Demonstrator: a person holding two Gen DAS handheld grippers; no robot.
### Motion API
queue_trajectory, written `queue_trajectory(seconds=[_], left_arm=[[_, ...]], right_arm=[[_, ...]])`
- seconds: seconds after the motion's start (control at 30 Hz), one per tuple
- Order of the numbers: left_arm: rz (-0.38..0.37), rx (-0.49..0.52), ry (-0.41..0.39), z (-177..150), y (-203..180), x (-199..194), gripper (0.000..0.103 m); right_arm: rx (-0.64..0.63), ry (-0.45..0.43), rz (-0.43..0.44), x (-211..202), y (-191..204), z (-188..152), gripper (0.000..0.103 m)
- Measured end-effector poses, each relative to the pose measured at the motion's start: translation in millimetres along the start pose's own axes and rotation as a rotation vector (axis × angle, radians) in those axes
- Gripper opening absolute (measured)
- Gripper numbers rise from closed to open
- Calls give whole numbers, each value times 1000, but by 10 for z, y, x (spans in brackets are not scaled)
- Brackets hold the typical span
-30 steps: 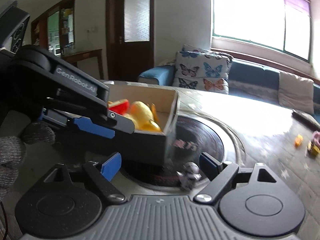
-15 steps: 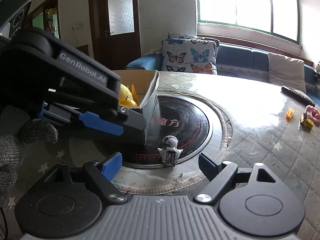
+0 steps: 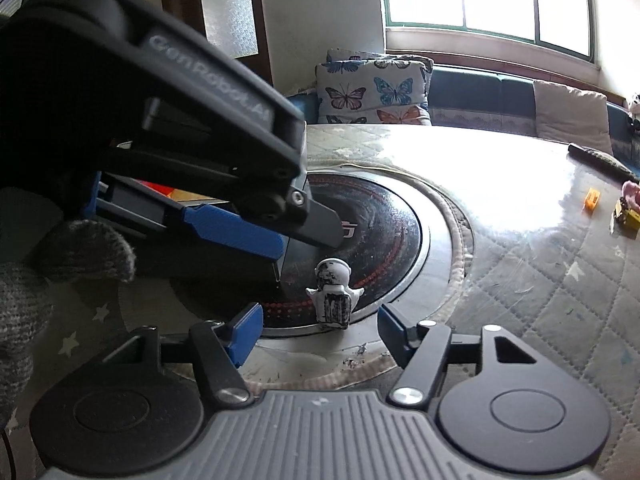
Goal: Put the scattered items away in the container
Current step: 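Withdraw both grippers toward the small white figurine on the table, then close the left gripper on the white figurine while the right gripper grips it too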
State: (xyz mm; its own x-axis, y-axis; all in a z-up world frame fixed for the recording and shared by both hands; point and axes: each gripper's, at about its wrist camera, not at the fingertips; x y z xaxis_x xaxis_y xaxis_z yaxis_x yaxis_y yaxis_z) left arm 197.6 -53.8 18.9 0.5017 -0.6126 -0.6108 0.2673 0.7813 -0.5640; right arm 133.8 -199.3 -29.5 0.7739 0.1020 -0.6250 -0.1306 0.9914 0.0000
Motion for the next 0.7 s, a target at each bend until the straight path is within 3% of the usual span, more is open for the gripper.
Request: queue_trajectory(seconds=[0.43,0.7], left_arm=[[18,8,42,31,7,202,36],[28,-3,56,21,32,255,33]], right_arm=[[39,18,9,58,4,32,46],[51,18,9,46,-7,46,27]])
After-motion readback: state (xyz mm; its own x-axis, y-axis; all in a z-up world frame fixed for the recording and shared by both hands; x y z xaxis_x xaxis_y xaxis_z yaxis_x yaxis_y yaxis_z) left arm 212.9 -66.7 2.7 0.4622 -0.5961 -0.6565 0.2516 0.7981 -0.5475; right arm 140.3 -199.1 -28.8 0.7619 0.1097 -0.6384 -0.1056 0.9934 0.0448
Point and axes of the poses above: each gripper's, at about its wrist camera, not at the fingertips, and x roughly the way its jaws point, y to its left, z to its top, and after that the axes turned 10 degrees about -z, right-handed
